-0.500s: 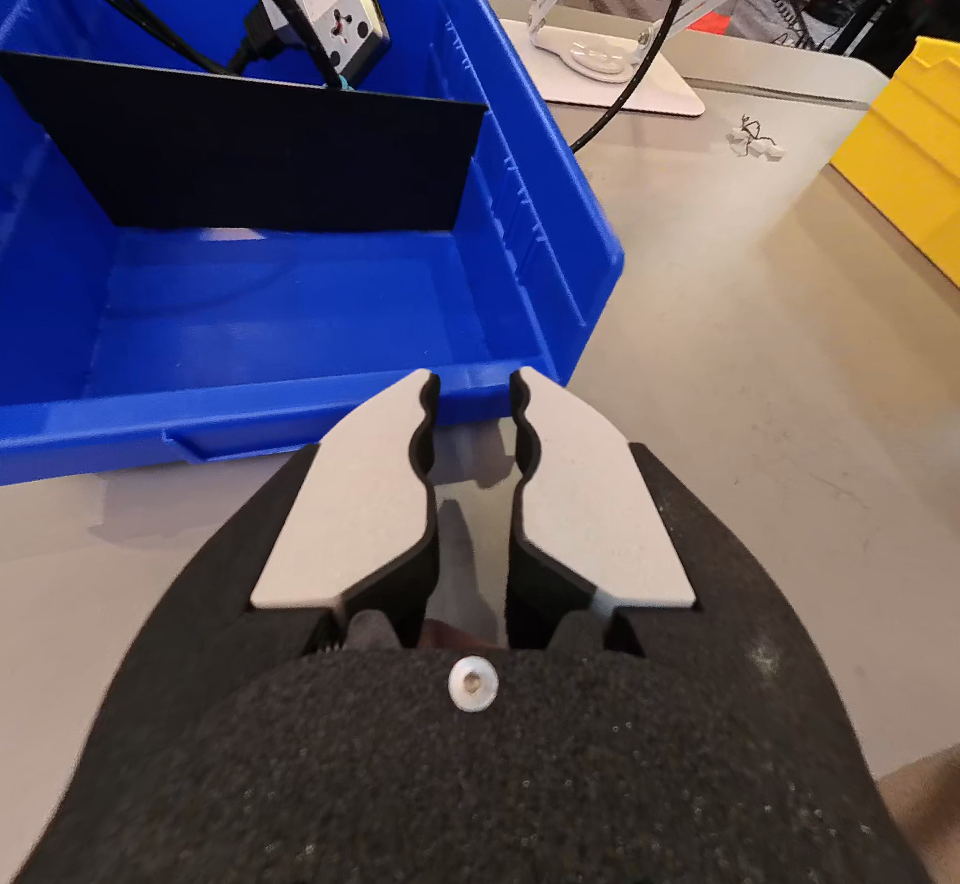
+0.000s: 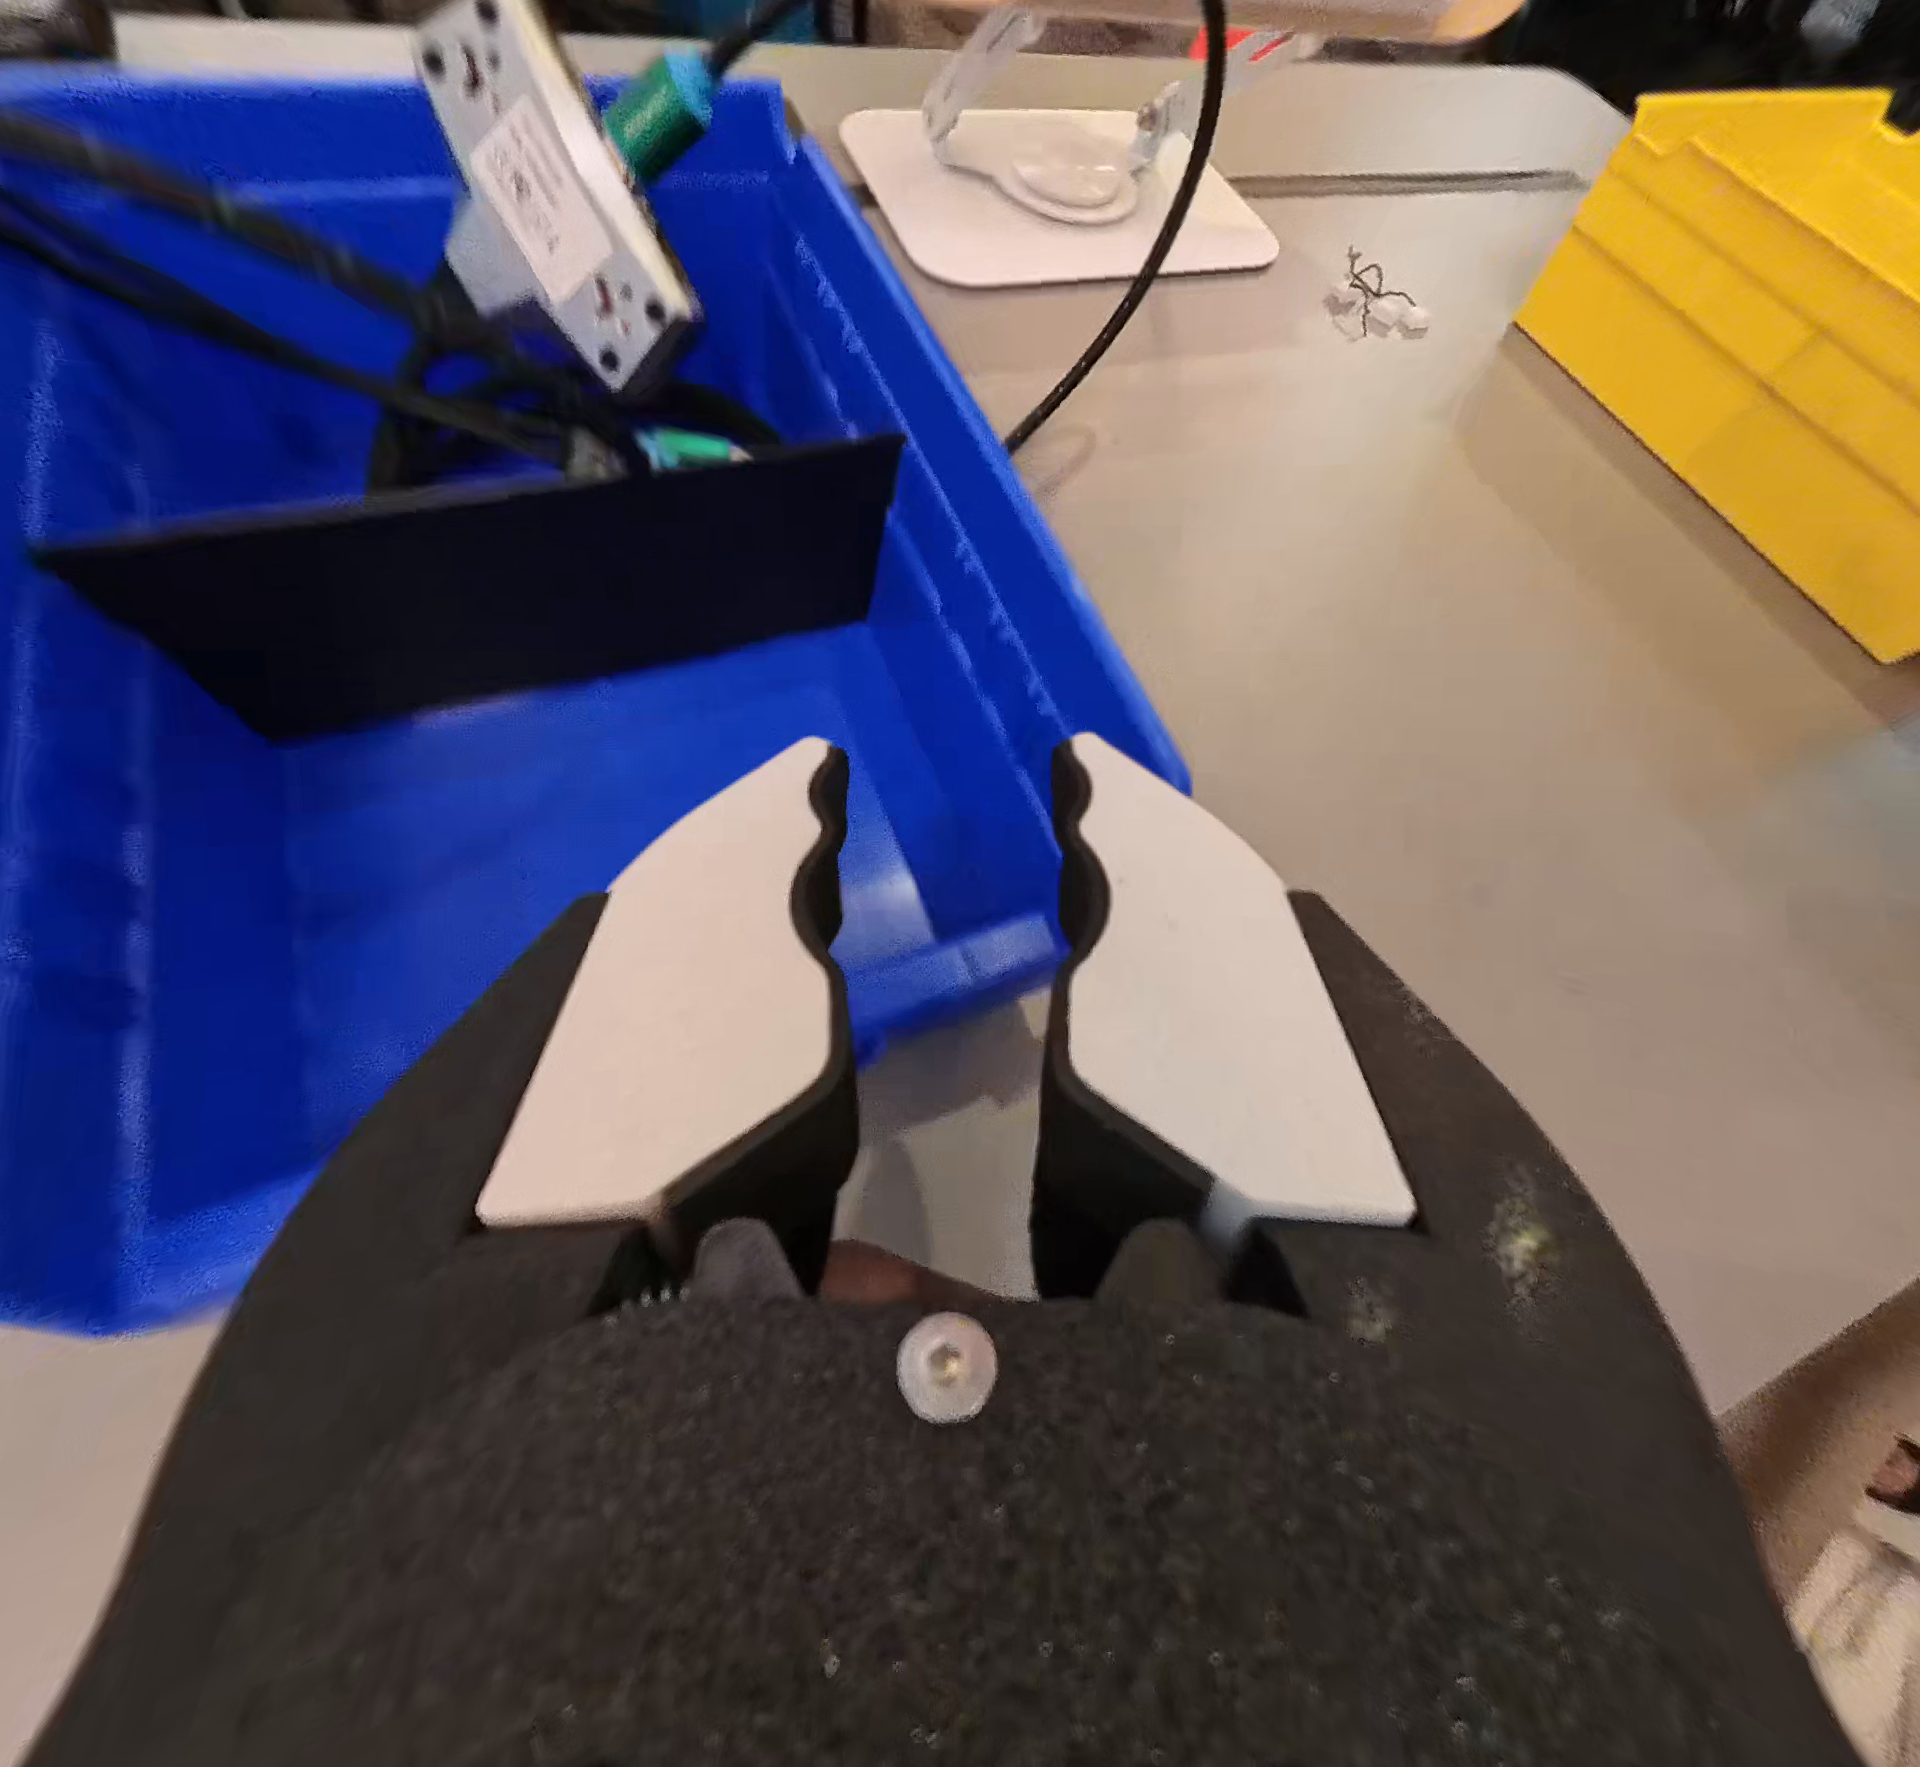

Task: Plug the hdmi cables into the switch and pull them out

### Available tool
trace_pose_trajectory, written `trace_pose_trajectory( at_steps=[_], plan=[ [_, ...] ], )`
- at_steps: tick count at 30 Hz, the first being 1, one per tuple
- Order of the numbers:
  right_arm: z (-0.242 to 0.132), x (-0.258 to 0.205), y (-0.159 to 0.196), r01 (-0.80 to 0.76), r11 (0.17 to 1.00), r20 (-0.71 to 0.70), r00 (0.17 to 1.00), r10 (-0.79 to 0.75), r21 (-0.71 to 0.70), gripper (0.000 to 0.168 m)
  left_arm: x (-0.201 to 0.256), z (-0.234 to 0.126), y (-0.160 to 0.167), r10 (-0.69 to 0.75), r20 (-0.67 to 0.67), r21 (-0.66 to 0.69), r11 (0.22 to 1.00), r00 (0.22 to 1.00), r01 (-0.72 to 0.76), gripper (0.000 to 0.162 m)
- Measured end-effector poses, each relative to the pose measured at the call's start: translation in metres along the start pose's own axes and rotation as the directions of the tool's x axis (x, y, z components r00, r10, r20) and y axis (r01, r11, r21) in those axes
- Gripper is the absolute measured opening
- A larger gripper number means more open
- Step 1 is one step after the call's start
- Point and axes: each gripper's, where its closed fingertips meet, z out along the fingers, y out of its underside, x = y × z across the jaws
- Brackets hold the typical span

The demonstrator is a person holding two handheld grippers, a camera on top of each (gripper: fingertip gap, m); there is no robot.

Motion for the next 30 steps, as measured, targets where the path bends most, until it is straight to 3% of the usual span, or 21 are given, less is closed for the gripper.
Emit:
trace_pose_trajectory(
  at_steps=[4,8,10,17,19,21,26,30],
  plan=[
    [0.007,-0.008,0.004,0.071,0.997,0.018,0.997,-0.07,-0.021,0.022,-0.007,0.001,-0.056,0.198,0.007,-0.113,0.974,0.98,-0.196,0.042],
    [0.014,-0.013,0.007,0.052,0.998,0.052,0.997,-0.05,-0.041,0.022,-0.023,0.031,-0.068,0.409,-0.075,-0.442,0.804,0.909,-0.399,0.05],
    [0.016,-0.014,0.007,0.026,0.999,0.07,0.997,-0.023,-0.047,0.022,-0.037,0.05,-0.069,0.412,-0.097,-0.582,0.715,0.906,-0.387,0.044],
    [0.011,-0.009,0.01,-0.015,0.998,0.073,0.997,0.02,-0.068,0.022,-0.073,0.08,-0.046,0.335,-0.187,-0.864,0.391,0.924,-0.317,0.061],
    [0.01,-0.009,0.012,-0.023,0.997,0.082,0.996,0.029,-0.07,0.022,-0.09,0.079,-0.035,0.368,-0.199,-0.906,0.285,0.908,-0.314,0.056],
    [0.01,-0.01,0.015,-0.024,0.996,0.091,0.995,0.031,-0.081,0.022,-0.104,0.076,-0.026,0.397,-0.218,-0.928,0.199,0.892,-0.315,0.039],
    [0.006,-0.012,0.016,-0.023,0.996,0.095,0.995,0.031,-0.08,0.022,-0.09,0.071,-0.026,0.343,-0.284,-0.911,0.196,0.895,-0.364,0.008],
    [0.005,-0.015,0.013,-0.001,0.998,0.093,0.996,0.008,-0.068,0.021,-0.1,0.063,-0.048,0.439,-0.261,-0.891,0.233,0.86,-0.39,0.008]
  ],
)
